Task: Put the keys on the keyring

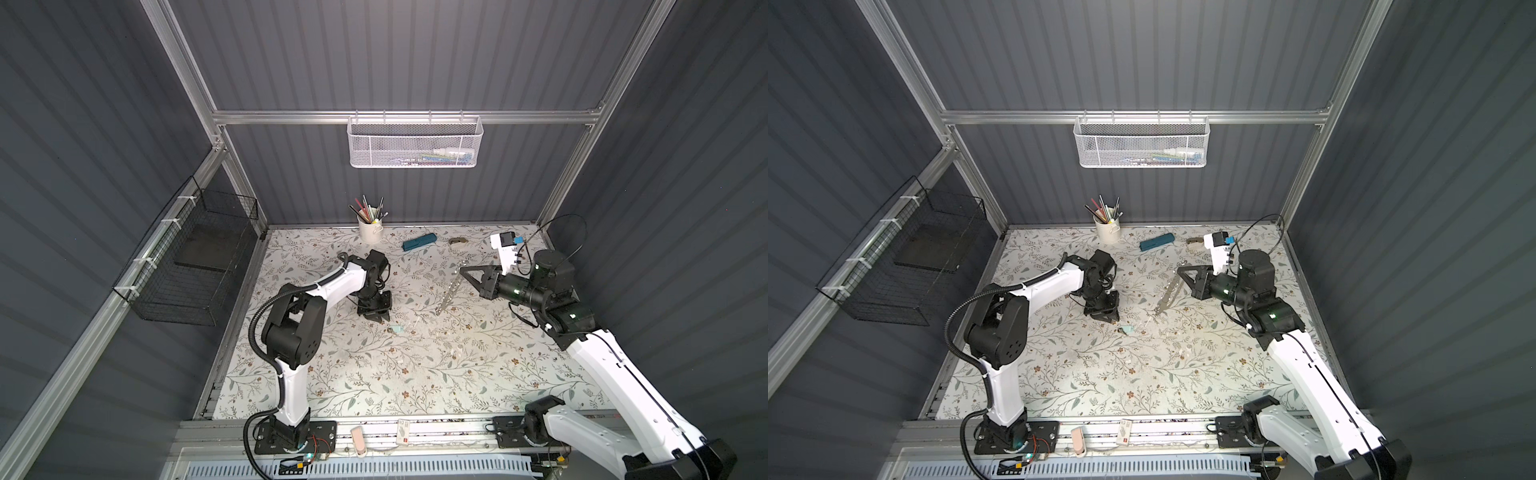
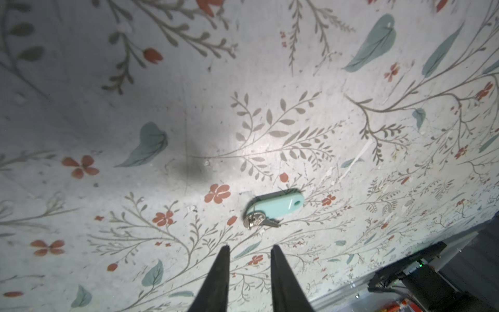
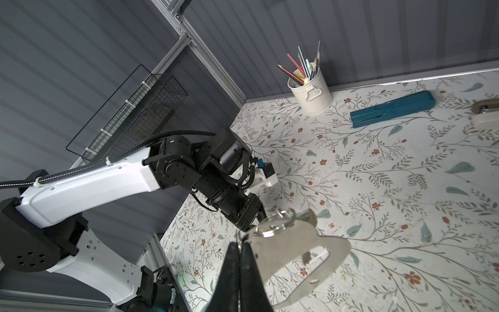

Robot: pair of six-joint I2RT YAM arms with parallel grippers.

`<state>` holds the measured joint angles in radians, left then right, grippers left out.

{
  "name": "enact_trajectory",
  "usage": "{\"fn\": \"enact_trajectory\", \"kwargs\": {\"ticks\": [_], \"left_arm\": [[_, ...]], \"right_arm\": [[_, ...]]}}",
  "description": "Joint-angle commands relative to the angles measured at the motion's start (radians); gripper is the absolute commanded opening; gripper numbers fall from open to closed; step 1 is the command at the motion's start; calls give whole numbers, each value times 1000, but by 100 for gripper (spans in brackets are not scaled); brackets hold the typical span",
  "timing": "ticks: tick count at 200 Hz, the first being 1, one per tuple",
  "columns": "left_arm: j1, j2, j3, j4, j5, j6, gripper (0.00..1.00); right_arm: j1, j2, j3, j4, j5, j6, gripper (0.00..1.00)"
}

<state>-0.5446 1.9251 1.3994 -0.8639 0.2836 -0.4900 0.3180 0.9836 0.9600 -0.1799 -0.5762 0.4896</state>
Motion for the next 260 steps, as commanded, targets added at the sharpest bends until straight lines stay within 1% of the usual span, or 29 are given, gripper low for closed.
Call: {"fn": "enact_trajectory", "kwargs": {"ticks": [1, 31, 55, 82, 103, 126, 173, 260], "left_arm": [[-29, -89, -103, 139, -65, -64, 27], [-57, -237, -297, 397, -109, -134, 27], [-80, -322, -396, 514, -167, -156, 26], [-96, -376, -494, 640, -192, -200, 24], [-104, -369, -516, 656, -222, -205, 22], [-110, -352, -515, 660, -230, -185, 20], [-123, -310, -523, 690, -227, -183, 19], [-124, -263, -522, 653, -248, -157, 18]], "right_arm": [[6, -15, 5, 22, 1, -16, 4], [6, -6, 13, 18, -5, -14, 4], [5, 0, 23, 9, -7, -16, 4], [6, 4, 31, 4, -8, -13, 4], [5, 6, 37, -5, -8, -11, 4], [5, 5, 43, -13, -2, -11, 4], [6, 5, 54, -25, 0, -12, 4], [6, 6, 57, -29, -1, -11, 4]]}}
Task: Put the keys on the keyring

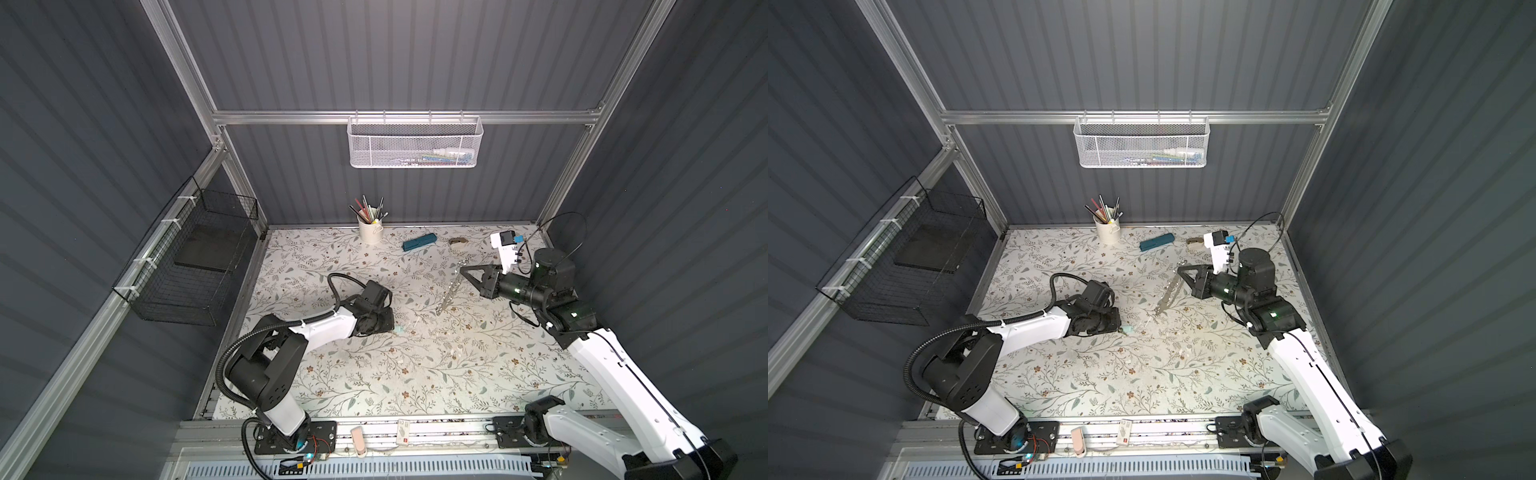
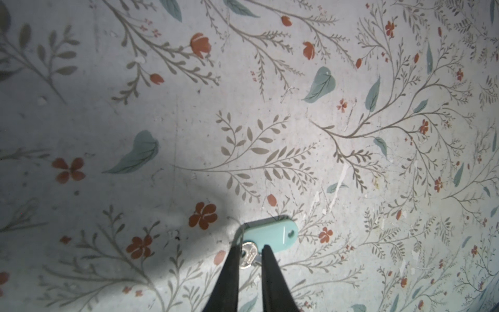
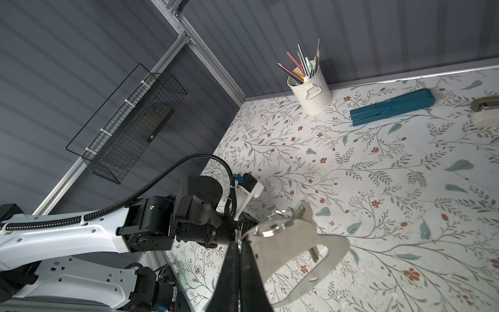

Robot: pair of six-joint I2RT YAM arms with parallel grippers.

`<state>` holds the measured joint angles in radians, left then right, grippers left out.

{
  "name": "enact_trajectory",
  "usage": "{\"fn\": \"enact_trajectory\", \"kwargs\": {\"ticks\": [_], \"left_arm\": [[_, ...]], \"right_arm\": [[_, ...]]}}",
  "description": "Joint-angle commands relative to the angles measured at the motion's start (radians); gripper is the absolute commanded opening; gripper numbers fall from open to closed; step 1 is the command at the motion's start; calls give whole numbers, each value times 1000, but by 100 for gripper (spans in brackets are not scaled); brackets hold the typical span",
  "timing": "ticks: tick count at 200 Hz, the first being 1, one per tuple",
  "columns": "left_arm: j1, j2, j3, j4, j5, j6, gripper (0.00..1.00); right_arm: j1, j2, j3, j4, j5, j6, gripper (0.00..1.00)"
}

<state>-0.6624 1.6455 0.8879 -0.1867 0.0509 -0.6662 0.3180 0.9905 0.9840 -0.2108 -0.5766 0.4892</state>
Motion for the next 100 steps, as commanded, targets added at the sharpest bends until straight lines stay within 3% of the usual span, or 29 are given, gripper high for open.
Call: {"fn": "enact_trajectory", "kwargs": {"ticks": [1, 100], "left_arm": [[-6, 17, -10, -25, -16, 19, 18], [-8, 37, -3, -24, -4, 30, 12]], "right_arm": [[6, -1, 33, 3, -1, -11, 4], [5, -2, 34, -1, -2, -12, 4]]}}
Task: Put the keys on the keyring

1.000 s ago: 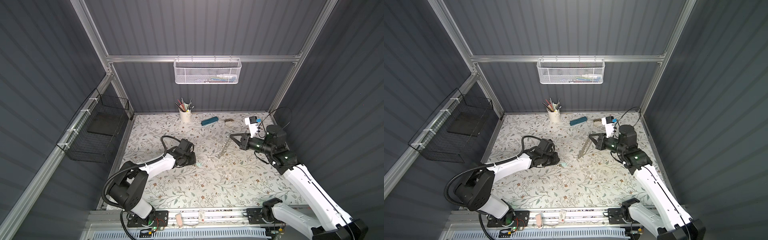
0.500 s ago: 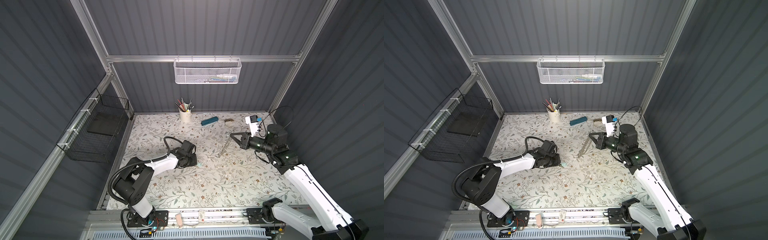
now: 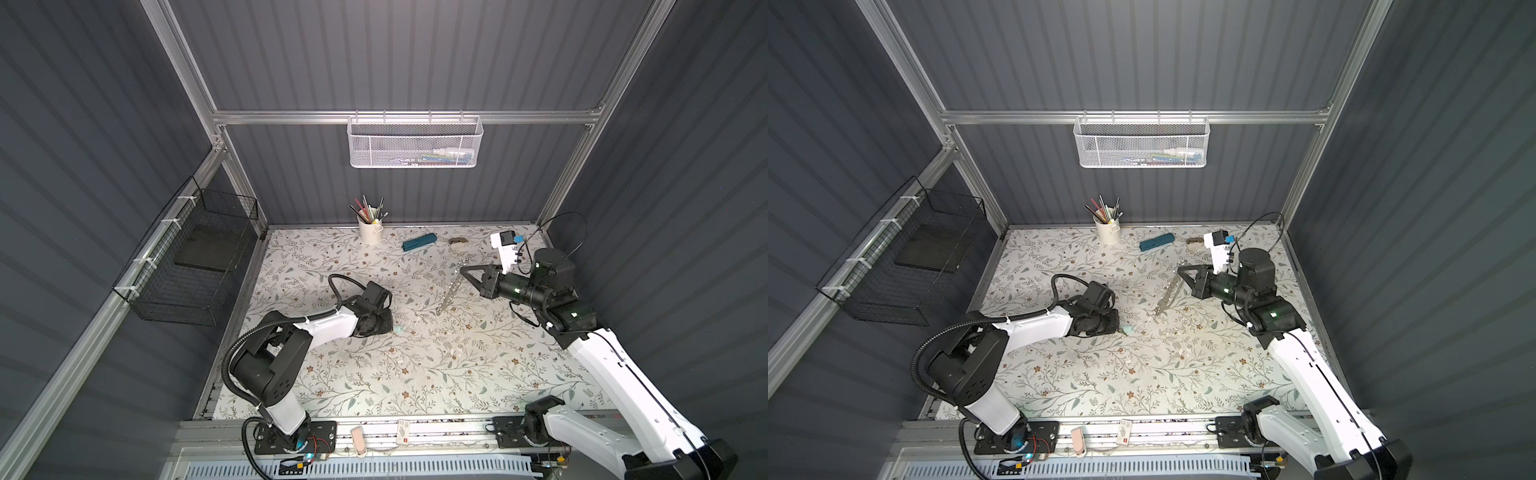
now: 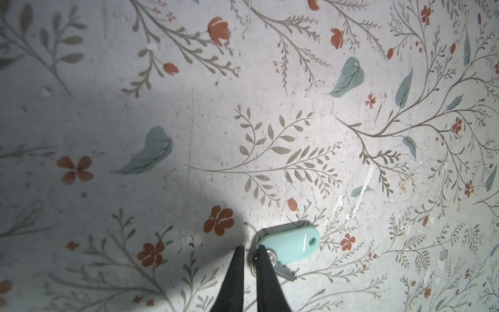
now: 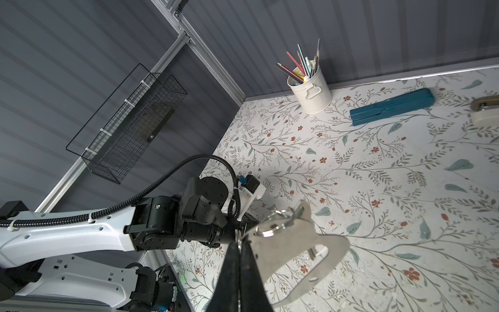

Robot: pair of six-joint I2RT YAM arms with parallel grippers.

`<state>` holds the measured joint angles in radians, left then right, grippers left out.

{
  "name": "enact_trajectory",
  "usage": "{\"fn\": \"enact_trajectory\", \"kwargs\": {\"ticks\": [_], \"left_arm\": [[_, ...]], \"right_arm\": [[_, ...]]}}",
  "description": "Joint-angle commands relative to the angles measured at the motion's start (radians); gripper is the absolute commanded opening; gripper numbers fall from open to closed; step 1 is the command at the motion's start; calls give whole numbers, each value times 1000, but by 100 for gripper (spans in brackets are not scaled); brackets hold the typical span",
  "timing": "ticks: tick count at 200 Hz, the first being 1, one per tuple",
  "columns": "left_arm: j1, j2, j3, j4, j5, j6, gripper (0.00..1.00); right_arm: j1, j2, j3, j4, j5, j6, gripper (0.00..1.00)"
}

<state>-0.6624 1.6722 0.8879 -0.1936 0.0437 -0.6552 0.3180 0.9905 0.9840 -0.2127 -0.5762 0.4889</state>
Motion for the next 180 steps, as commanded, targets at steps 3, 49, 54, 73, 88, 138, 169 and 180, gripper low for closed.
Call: {"fn": "enact_trajectory", "kwargs": {"ticks": [3, 49, 54, 73, 88, 138, 169, 180], "left_arm": [[-8, 11, -2, -15, 6, 20, 12], [-8, 23, -4, -5, 24, 15, 12], [-9, 25, -4, -4, 28, 17, 12], [-11, 27, 1, -1, 39, 17, 12], [-11, 27, 2, -5, 32, 17, 8], [-11, 17, 39, -79, 24, 39, 0], [-11, 21, 95, -191, 37, 90, 0], [-9, 27, 122, -240, 48, 115, 0]], "right_arm": [[6, -1, 35, 1, -2, -11, 4], [6, -1, 38, -3, -2, -14, 4], [6, 0, 38, -5, -2, -13, 4], [6, -1, 36, -5, -1, -13, 4], [6, 0, 36, -4, -1, -13, 4], [6, -6, 28, -1, -1, -13, 4], [5, -10, 22, 5, 0, -14, 4], [5, -12, 19, 4, -1, -15, 4]]}}
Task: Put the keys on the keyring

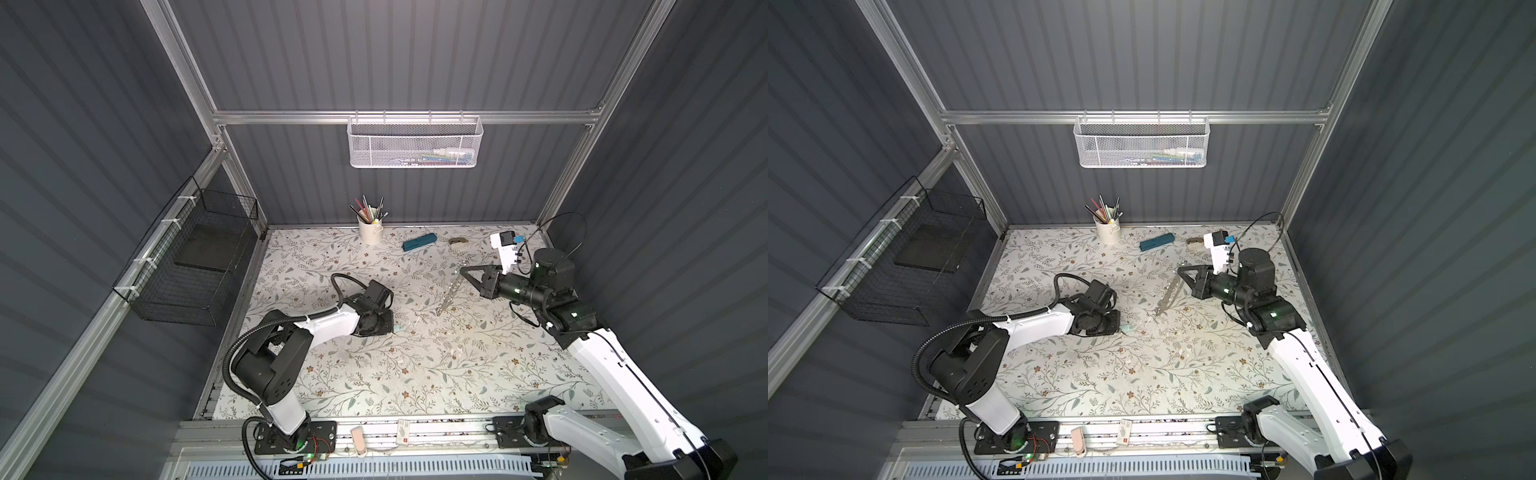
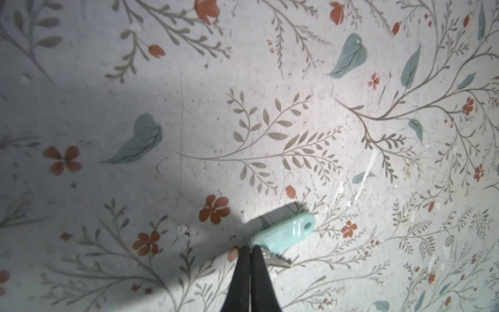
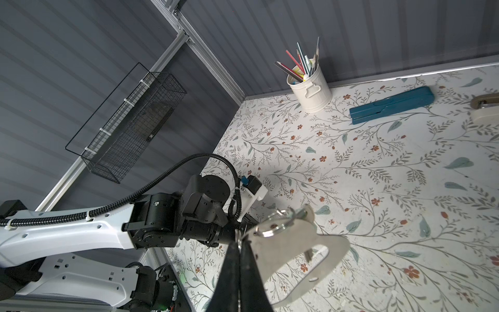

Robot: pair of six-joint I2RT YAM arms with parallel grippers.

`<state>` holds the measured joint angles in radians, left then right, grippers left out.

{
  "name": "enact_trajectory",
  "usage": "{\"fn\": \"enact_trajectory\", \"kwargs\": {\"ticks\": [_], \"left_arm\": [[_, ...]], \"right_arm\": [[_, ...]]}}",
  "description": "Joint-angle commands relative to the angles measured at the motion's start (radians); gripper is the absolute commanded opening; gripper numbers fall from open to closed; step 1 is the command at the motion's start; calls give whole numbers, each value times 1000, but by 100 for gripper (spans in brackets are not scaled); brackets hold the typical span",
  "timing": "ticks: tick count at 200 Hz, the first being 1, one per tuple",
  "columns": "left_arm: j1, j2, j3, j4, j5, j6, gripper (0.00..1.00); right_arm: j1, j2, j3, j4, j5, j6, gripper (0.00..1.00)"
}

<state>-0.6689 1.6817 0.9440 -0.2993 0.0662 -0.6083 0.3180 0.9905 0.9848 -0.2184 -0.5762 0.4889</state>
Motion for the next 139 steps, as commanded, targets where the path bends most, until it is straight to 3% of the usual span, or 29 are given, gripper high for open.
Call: {"fn": "enact_trajectory", "kwargs": {"ticks": [1, 57, 139], "left_arm": [[-3, 18, 68, -137, 26, 71, 0], [1, 97, 194, -378, 126, 225, 0], [2, 208, 270, -584, 145, 376, 0]], "right_arm": [[5, -12, 19, 10, 0, -15, 4], [6, -18, -1, 29, -5, -16, 4], [5, -29, -23, 45, -5, -13, 4]]}}
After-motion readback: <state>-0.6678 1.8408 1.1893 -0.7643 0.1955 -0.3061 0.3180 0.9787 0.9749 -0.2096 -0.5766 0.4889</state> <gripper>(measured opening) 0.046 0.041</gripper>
